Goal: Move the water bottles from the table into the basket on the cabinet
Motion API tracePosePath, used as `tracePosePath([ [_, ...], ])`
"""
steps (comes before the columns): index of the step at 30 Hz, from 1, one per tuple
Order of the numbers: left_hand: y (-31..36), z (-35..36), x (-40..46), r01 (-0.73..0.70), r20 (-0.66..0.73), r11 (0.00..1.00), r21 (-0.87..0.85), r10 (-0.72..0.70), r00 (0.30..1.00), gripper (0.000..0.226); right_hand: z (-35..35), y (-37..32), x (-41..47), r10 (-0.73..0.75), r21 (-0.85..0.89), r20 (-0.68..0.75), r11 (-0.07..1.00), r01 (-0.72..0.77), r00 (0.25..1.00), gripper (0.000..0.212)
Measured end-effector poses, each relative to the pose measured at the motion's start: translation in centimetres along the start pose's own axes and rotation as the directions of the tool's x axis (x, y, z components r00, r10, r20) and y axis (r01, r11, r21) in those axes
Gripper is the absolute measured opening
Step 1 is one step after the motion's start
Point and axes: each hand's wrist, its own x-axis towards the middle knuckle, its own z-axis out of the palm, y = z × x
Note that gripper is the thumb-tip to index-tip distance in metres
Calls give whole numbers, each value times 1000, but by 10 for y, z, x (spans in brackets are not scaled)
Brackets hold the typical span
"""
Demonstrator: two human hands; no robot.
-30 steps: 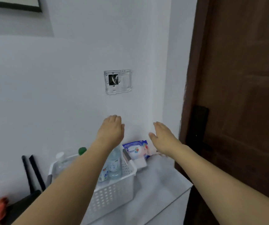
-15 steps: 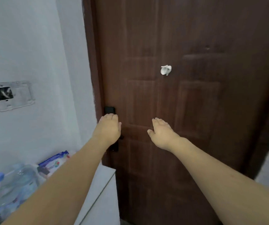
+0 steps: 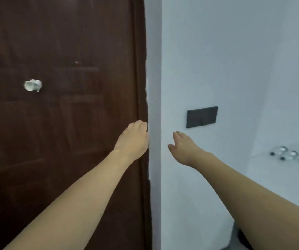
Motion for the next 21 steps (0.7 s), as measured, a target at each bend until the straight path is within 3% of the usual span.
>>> tracePosePath([
  [5,139,45,49,-197,22,962,-191,205,979,37,-54,122,-71,288,-64,-89,954,-294,954,50],
  [10,282,71,73,-367,50,844,-392,417,907,42,-104,224,-159,526,-73,-193,834,-546,829,50],
  [16,438,87,73,-530,-2,660,-533,625,781,43,-147,306,-247,692,-94,-288,667,-739,662,53],
  [21,527,95,79,-573,-14,601,-557,683,730,45,-175,359,-286,737,-67,-318,611,-789,597,46],
])
